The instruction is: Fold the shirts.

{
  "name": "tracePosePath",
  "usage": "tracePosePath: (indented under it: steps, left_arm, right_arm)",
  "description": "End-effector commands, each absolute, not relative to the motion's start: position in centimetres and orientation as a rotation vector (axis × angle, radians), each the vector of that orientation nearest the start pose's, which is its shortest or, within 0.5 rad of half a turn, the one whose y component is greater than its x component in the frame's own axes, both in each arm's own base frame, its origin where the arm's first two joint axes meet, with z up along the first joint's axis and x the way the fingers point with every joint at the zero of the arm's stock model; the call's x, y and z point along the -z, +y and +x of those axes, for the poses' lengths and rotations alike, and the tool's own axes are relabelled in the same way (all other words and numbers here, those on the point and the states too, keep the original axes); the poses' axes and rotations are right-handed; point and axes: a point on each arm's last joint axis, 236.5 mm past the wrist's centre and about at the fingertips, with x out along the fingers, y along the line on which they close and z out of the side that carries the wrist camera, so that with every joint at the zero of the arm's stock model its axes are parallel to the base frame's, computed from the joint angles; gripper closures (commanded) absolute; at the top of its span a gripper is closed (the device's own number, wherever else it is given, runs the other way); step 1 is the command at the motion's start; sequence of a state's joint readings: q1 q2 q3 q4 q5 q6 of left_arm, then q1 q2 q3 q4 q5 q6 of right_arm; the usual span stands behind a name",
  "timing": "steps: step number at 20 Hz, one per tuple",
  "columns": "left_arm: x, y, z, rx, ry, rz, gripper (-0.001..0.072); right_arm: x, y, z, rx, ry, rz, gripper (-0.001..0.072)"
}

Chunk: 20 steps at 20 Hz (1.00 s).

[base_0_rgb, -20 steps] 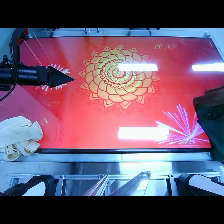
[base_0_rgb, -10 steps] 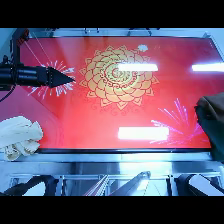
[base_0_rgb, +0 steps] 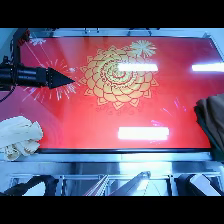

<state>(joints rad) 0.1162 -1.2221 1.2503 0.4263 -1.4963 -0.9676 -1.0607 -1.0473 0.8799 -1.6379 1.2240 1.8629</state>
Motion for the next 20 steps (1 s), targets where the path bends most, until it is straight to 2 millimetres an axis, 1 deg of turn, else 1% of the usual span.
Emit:
tracePosePath:
  steps: [1,2,3,4,5,6,7,8,9,10,11,12,13,14,15,16,18,20]
  left_arm:
    - [-18.1,-17.6,34.4,1.053,0.907,-0.468,0.0704]
    - [-18.1,-17.6,34.5,1.051,0.905,-0.468,0.0704]
    - [-18.1,-17.6,34.5,1.052,0.905,-0.468,0.0704]
    - [-18.2,-17.6,34.5,1.053,0.904,-0.470,0.0704]
    - [-18.5,-17.7,34.5,1.057,0.897,-0.474,0.0705]
    - [-18.9,-17.6,34.7,1.056,0.886,-0.464,0.0705]
    - [-19.7,-17.4,35.0,1.052,0.863,-0.452,0.0705]
    - [-21.0,-17.0,35.4,1.043,0.835,-0.438,0.0705]
    - [-22.3,-16.6,35.8,1.028,0.809,-0.430,0.0706]
    - [-23.7,-16.0,36.1,1.008,0.788,-0.433,0.0705]
    - [-24.6,-15.5,36.2,0.990,0.782,-0.430,0.0705]
    - [-25.0,-14.9,36.1,0.980,0.790,-0.430,0.0705]
    - [-24.8,-14.7,35.4,0.980,0.820,-0.447,0.0706]
    - [-24.0,-14.7,34.4,0.982,0.852,-0.467,0.0706]
    - [-22.9,-14.9,33.3,0.979,0.883,-0.484,0.0706]
    - [-21.1,-15.2,31.9,0.965,0.926,-0.499,0.0706]
    - [-17.2,-16.3,28.3,0.951,1.015,-0.536,0.0706]
    - [-13.1,-17.4,24.9,0.919,1.079,-0.578,0.0705]
  right_arm:
    - [0.1,-26.4,12.2,1.057,1.207,0.842,0.0010]
    - [-1.0,-26.8,13.2,1.054,1.157,0.857,0.0010]
    - [-2.6,-27.2,15.1,1.019,1.077,0.863,0.0010]
    - [-4.3,-27.4,17.4,0.962,0.997,0.858,0.0010]
    - [-6.0,-27.2,20.2,0.881,0.903,0.865,0.0010]
    - [-7.4,-26.2,23.0,0.782,0.819,0.893,0.0010]
    - [-8.8,-24.7,26.0,0.662,0.750,0.924,0.0010]
    - [-10.0,-22.8,28.5,0.542,0.708,0.955,0.0010]
    - [-11.5,-20.3,30.8,0.403,0.678,0.961,0.0010]
    - [-12.8,-17.4,32.5,0.264,0.667,0.962,0.0010]
    - [-13.9,-14.1,33.8,0.119,0.673,0.958,0.0010]
    - [-14.7,-11.0,34.4,-0.003,0.695,0.958,0.0010]
    - [-15.1,-7.6,34.7,-0.119,0.728,0.968,0.0011]
    - [-15.2,-4.4,34.7,-0.228,0.759,0.967,0.0011]
    - [-14.8,-1.1,34.4,-0.324,0.792,0.957,0.0011]
    - [-13.9,1.8,33.8,-0.392,0.829,0.949,0.0011]
    - [-11.1,7.2,32.1,-0.484,0.908,0.915,0.0011]
    - [-8.8,11.4,30.6,-0.558,0.933,0.867,0.0011]
